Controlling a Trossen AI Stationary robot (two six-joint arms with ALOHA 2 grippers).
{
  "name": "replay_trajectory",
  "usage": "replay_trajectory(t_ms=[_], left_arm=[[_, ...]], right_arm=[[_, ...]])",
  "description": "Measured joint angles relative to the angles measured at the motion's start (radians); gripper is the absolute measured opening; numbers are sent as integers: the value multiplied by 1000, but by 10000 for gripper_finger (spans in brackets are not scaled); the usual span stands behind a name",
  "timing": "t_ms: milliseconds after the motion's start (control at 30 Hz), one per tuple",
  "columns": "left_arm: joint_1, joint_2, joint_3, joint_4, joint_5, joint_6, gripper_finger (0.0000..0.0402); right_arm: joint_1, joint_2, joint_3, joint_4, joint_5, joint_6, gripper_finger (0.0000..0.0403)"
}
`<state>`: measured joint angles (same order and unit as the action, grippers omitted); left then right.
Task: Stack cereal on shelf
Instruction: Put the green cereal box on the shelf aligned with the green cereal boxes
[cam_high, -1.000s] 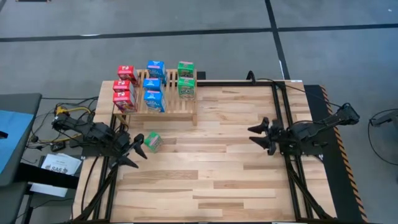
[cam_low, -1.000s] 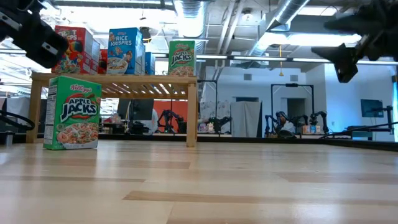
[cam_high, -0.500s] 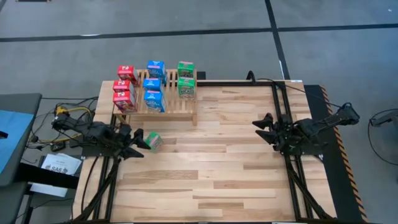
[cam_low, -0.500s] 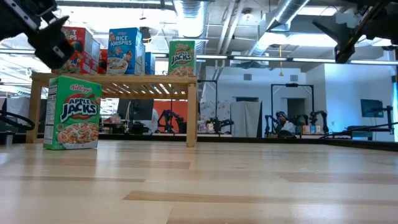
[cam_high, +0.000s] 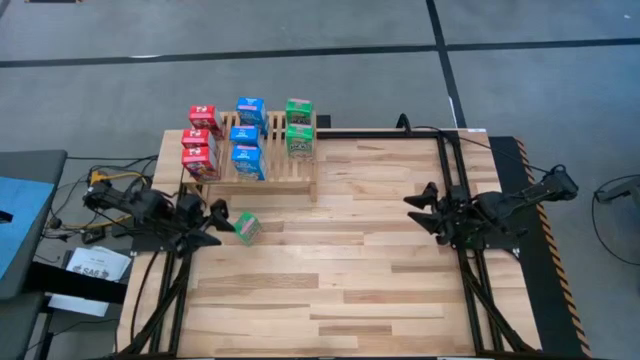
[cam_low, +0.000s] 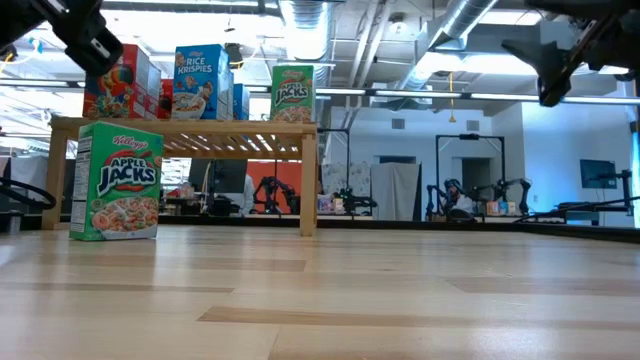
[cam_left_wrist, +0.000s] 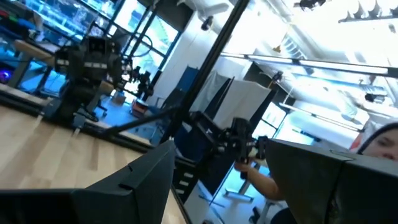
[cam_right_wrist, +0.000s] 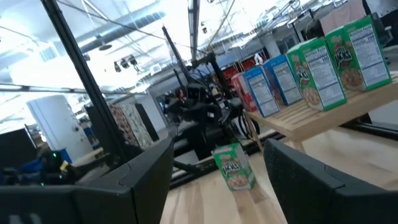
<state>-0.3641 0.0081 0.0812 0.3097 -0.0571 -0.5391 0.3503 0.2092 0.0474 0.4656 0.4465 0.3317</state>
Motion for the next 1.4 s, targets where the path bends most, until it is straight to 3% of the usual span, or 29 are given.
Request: replay_trajectory(t_ms=[200,400,633,967,1400], left_arm=[[0,67,92,-25,-24,29,241],[0,198,259,-240,-113,17,241],[0,378,458,-544,-212,-131,241],[0,601,666,-790,-216,-345,241],[0,766,790,-1050,-218,-624,238]], right_arm=[[1,0,1,-74,0,0,276],[1,0,1,-132,0,0,276],[1,0,1,-159,0,0,276],[1,0,1,-210,0,0,276],[1,0,1,-230,0,0,276]])
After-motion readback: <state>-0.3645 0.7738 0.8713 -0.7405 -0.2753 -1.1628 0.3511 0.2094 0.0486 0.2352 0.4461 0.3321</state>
